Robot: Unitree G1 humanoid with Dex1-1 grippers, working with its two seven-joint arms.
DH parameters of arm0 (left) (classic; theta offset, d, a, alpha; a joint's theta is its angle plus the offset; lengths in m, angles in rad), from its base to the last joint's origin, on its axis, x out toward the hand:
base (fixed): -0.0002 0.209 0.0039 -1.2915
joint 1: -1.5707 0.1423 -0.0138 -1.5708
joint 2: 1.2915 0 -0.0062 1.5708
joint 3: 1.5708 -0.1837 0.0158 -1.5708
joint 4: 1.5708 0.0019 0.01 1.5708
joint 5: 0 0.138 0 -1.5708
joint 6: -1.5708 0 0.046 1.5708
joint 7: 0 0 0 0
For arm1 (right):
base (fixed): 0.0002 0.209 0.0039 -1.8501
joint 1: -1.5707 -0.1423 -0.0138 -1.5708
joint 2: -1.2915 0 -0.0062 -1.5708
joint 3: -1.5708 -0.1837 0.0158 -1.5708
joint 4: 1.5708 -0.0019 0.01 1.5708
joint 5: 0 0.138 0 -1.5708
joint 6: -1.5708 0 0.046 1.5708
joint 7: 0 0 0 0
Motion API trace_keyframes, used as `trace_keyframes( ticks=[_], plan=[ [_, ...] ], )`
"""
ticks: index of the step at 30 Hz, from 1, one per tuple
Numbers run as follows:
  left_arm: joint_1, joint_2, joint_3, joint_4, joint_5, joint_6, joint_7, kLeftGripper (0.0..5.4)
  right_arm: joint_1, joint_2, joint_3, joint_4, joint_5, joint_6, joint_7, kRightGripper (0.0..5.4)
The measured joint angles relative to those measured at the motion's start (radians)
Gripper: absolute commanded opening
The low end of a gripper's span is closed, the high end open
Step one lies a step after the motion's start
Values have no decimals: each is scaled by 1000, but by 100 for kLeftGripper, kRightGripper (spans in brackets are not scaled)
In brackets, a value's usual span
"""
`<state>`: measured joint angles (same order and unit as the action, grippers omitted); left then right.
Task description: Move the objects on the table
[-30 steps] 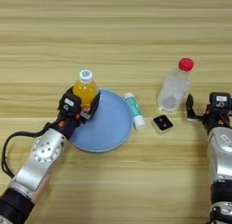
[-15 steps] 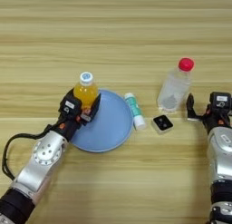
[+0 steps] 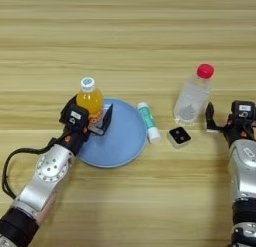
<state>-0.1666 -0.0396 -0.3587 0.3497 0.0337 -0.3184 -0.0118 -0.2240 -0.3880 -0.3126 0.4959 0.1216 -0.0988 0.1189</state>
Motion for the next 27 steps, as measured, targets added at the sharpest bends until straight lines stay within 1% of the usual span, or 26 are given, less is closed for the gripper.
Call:
trace_keyframes(
  ticks=[2,11,17,27],
  plan=[
    [0,0,0,0,0,0,0,539,0,0,0,0,0,0,0,540],
    [0,0,3,0,0,0,0,539,0,0,2,0,0,0,0,540],
    [5,0,18,0,-1,-2,8,539,0,1,4,0,0,0,0,540],
    [8,0,28,0,0,-3,9,539,0,1,7,0,0,0,-1,540]
  ],
)
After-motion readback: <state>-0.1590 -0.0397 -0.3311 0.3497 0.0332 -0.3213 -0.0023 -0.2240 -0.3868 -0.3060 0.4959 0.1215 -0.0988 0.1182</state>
